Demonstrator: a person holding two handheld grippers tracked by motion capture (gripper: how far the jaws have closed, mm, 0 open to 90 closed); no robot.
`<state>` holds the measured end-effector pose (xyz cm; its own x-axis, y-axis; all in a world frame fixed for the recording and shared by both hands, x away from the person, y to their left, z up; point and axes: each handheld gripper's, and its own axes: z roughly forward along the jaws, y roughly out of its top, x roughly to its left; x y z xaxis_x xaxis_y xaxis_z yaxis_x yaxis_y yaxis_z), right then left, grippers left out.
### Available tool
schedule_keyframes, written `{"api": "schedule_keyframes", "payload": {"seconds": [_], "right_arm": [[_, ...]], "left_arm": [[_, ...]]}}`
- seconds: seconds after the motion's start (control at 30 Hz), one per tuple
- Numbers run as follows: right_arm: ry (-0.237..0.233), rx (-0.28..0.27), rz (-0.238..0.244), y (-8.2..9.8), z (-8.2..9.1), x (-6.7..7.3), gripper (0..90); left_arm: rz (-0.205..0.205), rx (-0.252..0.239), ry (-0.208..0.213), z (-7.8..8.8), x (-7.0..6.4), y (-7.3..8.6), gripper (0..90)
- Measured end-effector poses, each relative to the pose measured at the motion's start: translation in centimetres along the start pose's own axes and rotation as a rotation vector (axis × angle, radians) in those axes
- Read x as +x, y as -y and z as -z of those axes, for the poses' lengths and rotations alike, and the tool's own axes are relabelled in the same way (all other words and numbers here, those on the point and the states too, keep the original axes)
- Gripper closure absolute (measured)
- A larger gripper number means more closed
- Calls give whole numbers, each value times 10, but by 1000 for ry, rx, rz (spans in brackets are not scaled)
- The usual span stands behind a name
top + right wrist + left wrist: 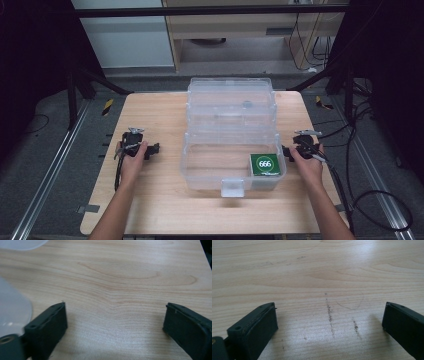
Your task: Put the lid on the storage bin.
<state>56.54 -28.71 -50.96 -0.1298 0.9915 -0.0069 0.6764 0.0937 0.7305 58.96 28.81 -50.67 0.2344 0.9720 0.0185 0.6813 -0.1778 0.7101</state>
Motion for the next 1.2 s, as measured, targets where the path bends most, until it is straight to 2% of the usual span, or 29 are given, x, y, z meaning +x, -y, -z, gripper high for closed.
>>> {"api": "schedule_keyframes", "payload": {"seconds": [0.07, 0.1, 0.13, 0.2, 0.23, 0.27, 0.3, 0.37, 0.43, 0.47, 0.5, 0.53, 0.57, 0.6, 0.63, 0.67, 0.7, 0.73, 0.77, 0.8, 0.83, 0.93, 0.97, 1.0, 1.03, 1.07, 1.1, 1.2], "right_arm": [[14, -16, 70, -1, 7, -1, 76], [14, -12, 85, -2, 12, -2, 86], [17, -7, 128, -4, 16, -4, 101], [23, 22, 203, -9, 26, -8, 92], [16, 46, 217, -11, 32, -7, 97], [16, 46, 217, -11, 32, -7, 97], [7, 80, 265, -15, 43, -8, 105], [-8, 108, 311, -19, 54, -9, 127], [-29, 138, 353, -25, 65, -8, 118], [-41, 149, 406, -33, 79, -5, 116], [-44, 145, 428, -38, 87, -3, 121], [-45, 139, 446, -42, 93, -1, 132], [-48, 134, 472, -48, 100, 1, 140], [-51, 131, 498, -54, 107, 4, 144], [-54, 132, 527, -60, 113, 7, 171], [-63, 132, 560, -65, 119, 10, 196], [-63, 132, 560, -65, 119, 10, 196], [-84, 130, 615, -78, 130, 15, 208], [-93, 126, 630, -82, 133, 16, 232], [-93, 126, 630, -82, 133, 16, 232], [-103, 125, 644, -88, 138, 17, 256], [-141, 90, 688, -109, 157, 19, 318], [-141, 90, 688, -109, 157, 19, 318], [-149, 81, 700, -113, 161, 21, 328], [-162, 73, 732, -121, 168, 26, 373], [-166, 69, 743, -124, 170, 28, 378], [-181, 64, 753, -127, 173, 32, 405], [-225, 47, 782, -136, 179, 42, 473]], "left_arm": [[-17, 22, 19, 3, 0, 0, 0], [-36, 43, 35, 6, -1, -1, 3], [-70, 50, 49, 9, -3, -1, 30], [-125, 53, 79, 19, -8, -2, 38], [-172, 48, 107, 30, -13, -5, 45], [-172, 48, 107, 30, -13, -5, 51], [-188, 46, 123, 35, -15, -6, 51], [-231, 51, 169, 47, -21, -9, 43], [-289, 59, 210, 63, -29, -14, 48], [-327, 73, 223, 71, -34, -16, 47], [-393, 62, 238, 86, -44, -19, 47], [-393, 62, 238, 86, -44, -19, 46], [-459, 54, 285, 102, -55, -24, 44], [-489, 53, 307, 110, -62, -26, 42], [-489, 53, 307, 110, -62, -26, 42], [-546, 38, 347, 126, -75, -30, 43], [-546, 38, 347, 126, -75, -30, 43], [-586, 28, 382, 139, -87, -34, 42], [-600, 24, 401, 145, -94, -35, 42], [-600, 24, 401, 145, -94, -35, 42], [-634, 16, 422, 153, -103, -38, 42], [-690, -3, 453, 167, -122, -41, 44], [-690, -3, 453, 167, -122, -41, 44], [-698, -5, 463, 169, -128, -41, 44], [-703, -4, 469, 170, -132, -42, 48], [-706, -1, 478, 171, -135, -43, 54], [-720, 15, 492, 171, -142, -44, 67], [-752, 40, 518, 171, -153, -45, 109]]}}
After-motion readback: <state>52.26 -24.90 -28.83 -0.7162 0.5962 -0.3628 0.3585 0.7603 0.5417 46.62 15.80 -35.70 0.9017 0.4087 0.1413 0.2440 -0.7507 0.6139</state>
